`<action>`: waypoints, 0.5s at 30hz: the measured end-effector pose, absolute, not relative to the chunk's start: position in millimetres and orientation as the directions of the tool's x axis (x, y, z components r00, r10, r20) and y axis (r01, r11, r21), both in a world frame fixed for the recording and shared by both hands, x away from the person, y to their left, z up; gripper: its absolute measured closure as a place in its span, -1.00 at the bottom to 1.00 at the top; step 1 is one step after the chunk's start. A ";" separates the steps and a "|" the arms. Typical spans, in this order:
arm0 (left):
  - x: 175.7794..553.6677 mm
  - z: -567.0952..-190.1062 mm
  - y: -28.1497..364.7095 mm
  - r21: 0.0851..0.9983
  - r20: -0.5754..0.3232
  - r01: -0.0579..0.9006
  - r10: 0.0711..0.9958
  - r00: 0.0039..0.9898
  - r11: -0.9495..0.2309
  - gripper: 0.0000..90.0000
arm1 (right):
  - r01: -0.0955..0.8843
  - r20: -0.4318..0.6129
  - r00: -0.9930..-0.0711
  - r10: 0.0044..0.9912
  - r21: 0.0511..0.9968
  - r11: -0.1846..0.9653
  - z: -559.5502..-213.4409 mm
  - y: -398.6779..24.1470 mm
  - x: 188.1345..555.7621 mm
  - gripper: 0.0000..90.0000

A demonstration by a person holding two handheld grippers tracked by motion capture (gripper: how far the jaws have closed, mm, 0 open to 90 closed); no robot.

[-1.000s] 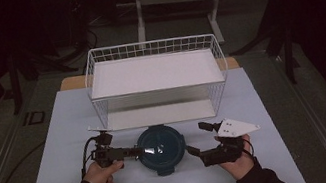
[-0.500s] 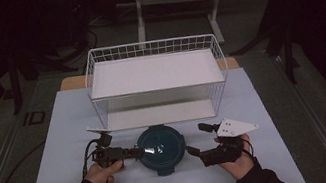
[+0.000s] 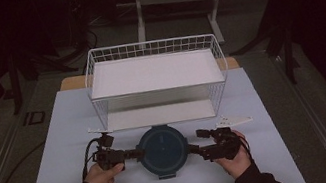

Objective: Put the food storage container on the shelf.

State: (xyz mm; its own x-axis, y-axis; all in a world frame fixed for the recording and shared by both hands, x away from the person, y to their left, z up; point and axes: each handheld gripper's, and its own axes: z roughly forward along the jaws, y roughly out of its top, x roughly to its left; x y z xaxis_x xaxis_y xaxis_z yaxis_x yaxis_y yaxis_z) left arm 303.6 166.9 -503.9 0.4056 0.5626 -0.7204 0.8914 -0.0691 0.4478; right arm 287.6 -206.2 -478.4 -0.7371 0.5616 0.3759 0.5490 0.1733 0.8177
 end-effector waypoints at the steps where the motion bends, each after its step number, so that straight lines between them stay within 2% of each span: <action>1: 301.1 -502.5 165.9 0.462 -0.711 0.884 0.565 0.419 -0.073 0.20 | 0.572 0.405 -0.728 0.553 0.803 0.165 -480.8 -207.0 289.4 -0.52; 5: 297.6 -501.5 166.0 0.485 -0.694 0.870 0.566 0.445 -0.088 0.21 | 0.621 0.459 -0.700 0.547 0.769 0.150 -485.4 -207.8 292.1 -0.50; 6: 294.5 -500.3 165.7 0.505 -0.679 0.857 0.567 0.467 -0.101 0.21 | 0.683 0.536 -0.663 0.522 0.719 0.130 -491.9 -208.9 295.8 -0.41; 7: 293.4 -500.1 165.4 0.508 -0.679 0.856 0.566 0.468 -0.099 0.21 | 0.697 0.556 -0.656 0.511 0.705 0.128 -493.7 -209.1 296.6 -0.38; 15: 283.7 -496.7 164.1 0.567 -0.633 0.813 0.563 0.532 -0.131 0.23 | 0.746 0.608 -0.632 0.481 0.644 0.167 -502.7 -204.8 301.2 -0.09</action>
